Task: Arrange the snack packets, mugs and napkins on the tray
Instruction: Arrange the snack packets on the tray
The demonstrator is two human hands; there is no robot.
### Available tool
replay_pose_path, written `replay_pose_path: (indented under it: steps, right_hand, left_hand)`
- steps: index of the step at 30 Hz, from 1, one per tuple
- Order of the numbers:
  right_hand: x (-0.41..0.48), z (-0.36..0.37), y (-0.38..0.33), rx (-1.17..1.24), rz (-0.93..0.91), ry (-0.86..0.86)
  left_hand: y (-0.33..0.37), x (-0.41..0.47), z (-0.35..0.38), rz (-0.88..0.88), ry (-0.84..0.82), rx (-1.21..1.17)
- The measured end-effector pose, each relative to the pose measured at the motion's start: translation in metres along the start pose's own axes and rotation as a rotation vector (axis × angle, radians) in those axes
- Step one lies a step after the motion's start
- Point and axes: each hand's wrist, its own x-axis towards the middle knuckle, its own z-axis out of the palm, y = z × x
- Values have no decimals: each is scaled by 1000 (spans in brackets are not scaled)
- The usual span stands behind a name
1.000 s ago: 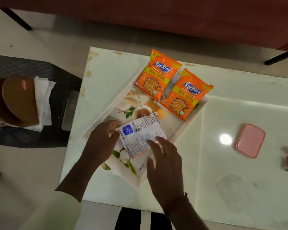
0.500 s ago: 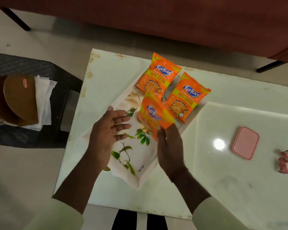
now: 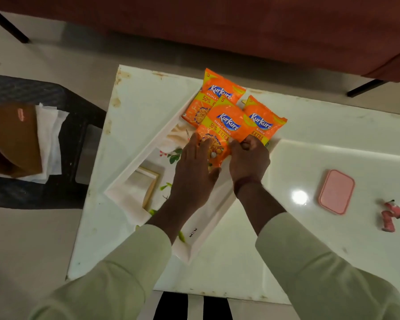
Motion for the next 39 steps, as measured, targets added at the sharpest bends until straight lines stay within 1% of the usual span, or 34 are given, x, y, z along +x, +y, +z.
replay_pose_path:
  steps: [3,4,7,10,13,18,23,26,29,32,36,39]
  right_hand:
    - [-2,-8,-2,55,-14,90]
    - [-6,-13,-1,33,-38,99]
    - [-29,-38,3,-150,-231,69]
    - [-63,-72,-3,-361,-447,-6]
    - [-99,-108,-18,-556,-542,-99]
    - [-157,-169,-61,-713,-558,-228]
    - [-208,-215,-92,-788,-543,-274]
    - [-232,-233,-92,-808,-535,-274]
    - [-253,-248,-85,-833,-524,-284]
    - [-265,-261,-79,-847,-532,-305]
    - [-263,-276,-81,-859,-606,-326]
    - [-254,-287,-90,-851,-645,-330]
  left_hand:
    - [3,-4,7,-9,-19,58]
    - [4,-7,7,-10,-26,64]
    - [8,-24,-6,-4,-40,103]
    - [22,-51,-39,3,-29,153]
    - [39,-82,-80,4,-21,208]
    - [62,-140,-155,17,-109,302]
    - [84,-196,-209,36,-155,342]
    - [95,-219,-223,77,-150,363]
    - [105,-241,-228,127,-179,382]
    - [111,-254,-229,140,-206,426]
    - [121,-255,-236,171,-167,452]
    - [132,-251,-245,140,-120,456]
